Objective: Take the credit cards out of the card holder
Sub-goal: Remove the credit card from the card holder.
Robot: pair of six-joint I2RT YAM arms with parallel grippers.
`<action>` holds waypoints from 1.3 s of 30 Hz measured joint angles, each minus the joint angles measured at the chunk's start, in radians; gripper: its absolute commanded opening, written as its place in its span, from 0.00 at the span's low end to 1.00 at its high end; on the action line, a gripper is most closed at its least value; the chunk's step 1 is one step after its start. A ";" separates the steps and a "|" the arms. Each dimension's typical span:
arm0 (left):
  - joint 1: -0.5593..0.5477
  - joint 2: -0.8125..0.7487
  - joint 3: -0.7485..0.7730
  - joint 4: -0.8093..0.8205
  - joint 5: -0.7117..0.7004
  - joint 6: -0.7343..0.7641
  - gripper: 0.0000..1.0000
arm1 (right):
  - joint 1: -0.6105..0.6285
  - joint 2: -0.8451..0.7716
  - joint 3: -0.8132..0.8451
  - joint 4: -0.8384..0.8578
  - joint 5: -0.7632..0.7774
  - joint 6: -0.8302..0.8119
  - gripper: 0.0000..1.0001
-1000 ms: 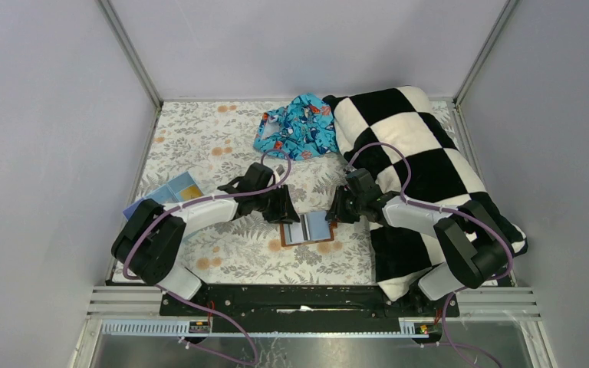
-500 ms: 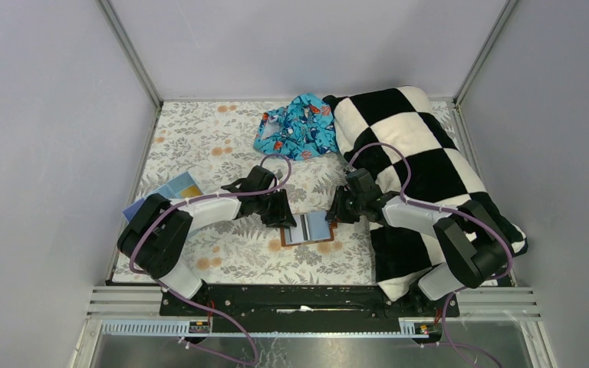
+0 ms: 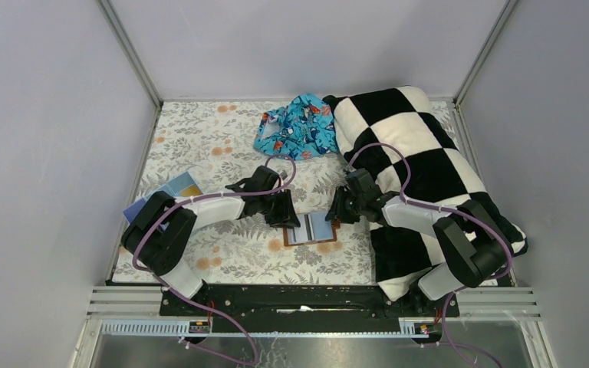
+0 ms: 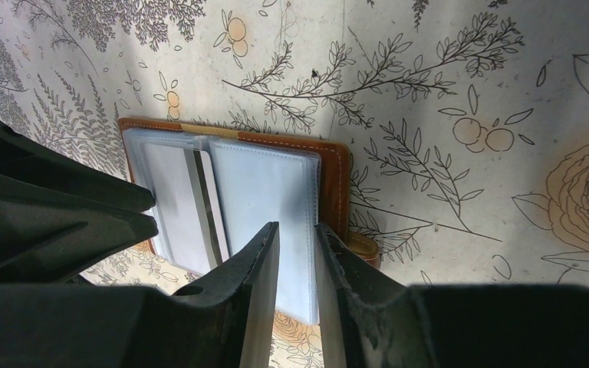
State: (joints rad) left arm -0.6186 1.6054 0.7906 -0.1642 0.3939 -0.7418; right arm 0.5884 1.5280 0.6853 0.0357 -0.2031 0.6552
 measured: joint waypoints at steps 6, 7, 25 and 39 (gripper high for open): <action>-0.037 0.010 0.032 -0.031 -0.042 0.006 0.35 | 0.000 0.000 0.000 0.000 0.000 0.000 0.31; -0.040 0.009 0.035 -0.031 -0.049 0.008 0.35 | 0.000 0.000 0.000 0.000 0.000 0.000 0.31; -0.048 0.019 0.051 -0.053 -0.065 0.009 0.35 | 0.000 0.000 0.000 0.000 0.000 0.000 0.32; -0.047 0.068 0.025 0.093 0.027 -0.064 0.35 | -0.001 -0.036 -0.039 0.094 -0.055 0.012 0.34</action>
State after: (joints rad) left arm -0.6659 1.6730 0.8154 -0.0708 0.4206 -0.8059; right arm 0.5873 1.4921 0.6464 0.1299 -0.2581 0.6674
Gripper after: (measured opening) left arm 0.354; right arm 0.337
